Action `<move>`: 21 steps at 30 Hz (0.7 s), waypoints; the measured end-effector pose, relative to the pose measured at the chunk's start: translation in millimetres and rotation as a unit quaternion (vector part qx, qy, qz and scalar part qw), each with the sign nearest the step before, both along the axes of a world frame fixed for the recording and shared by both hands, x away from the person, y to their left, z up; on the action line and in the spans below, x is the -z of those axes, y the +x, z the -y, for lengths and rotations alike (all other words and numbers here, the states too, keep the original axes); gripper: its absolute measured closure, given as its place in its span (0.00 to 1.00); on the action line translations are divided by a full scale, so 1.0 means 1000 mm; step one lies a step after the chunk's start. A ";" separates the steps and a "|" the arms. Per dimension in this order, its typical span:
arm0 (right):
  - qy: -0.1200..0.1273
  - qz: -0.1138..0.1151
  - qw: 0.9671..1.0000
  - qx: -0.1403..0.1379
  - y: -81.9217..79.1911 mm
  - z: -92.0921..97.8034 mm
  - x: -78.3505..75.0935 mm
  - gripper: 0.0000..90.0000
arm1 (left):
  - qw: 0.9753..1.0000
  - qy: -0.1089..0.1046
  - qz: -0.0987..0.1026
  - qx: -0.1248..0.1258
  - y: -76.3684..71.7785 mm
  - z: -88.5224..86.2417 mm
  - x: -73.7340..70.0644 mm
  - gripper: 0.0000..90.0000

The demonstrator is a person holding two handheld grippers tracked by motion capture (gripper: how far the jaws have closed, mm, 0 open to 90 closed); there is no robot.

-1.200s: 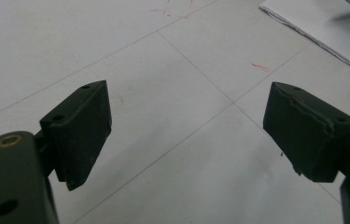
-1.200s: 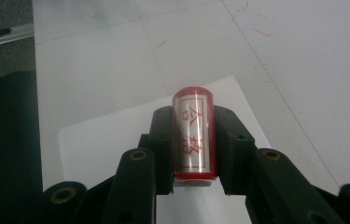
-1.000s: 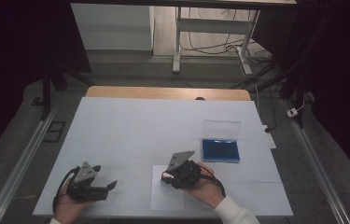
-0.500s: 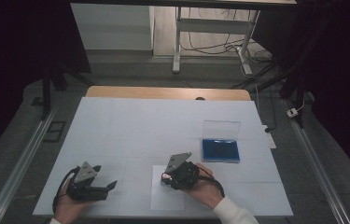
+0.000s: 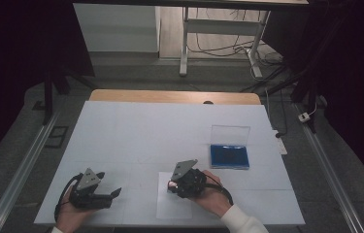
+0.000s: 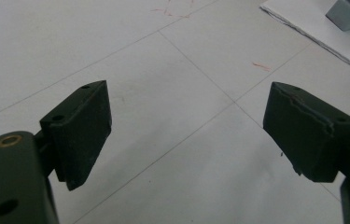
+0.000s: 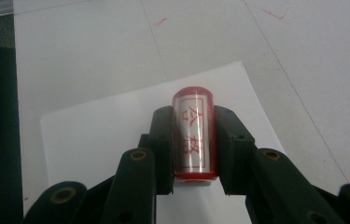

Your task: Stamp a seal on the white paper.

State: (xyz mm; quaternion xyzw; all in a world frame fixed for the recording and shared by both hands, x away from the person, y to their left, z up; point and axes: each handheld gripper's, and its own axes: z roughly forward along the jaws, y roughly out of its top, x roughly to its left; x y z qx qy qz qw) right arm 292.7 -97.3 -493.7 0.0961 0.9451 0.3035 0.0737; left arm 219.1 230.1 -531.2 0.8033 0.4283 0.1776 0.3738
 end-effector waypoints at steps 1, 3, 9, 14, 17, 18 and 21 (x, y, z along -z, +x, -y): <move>0.000 0.000 1.000 0.000 0.000 0.000 0.000 0.78 | 1.000 0.000 0.000 0.000 0.000 0.000 0.000 0.17; 0.001 -0.001 1.000 0.000 0.000 0.000 0.000 0.78 | 1.000 0.000 0.000 0.000 0.000 0.000 0.000 0.17; 0.005 -0.007 1.000 0.006 0.001 0.000 0.001 0.78 | 1.000 0.000 -0.001 0.000 0.000 0.000 0.000 0.17; 0.005 -0.011 1.000 0.008 0.002 0.000 0.001 0.78 | 1.000 0.000 -0.002 0.000 0.000 0.001 0.000 0.17; -0.001 -0.010 1.000 0.009 0.002 -0.001 0.001 0.78 | 1.000 0.001 -0.002 -0.001 0.000 0.000 0.000 0.17; -0.001 -0.011 1.000 0.010 0.001 -0.001 0.000 0.78 | 1.000 0.001 -0.002 0.000 0.000 0.001 0.000 0.17; -0.003 -0.009 1.000 0.012 0.001 -0.002 0.001 0.78 | 1.000 0.002 -0.002 -0.001 0.000 0.001 0.000 0.17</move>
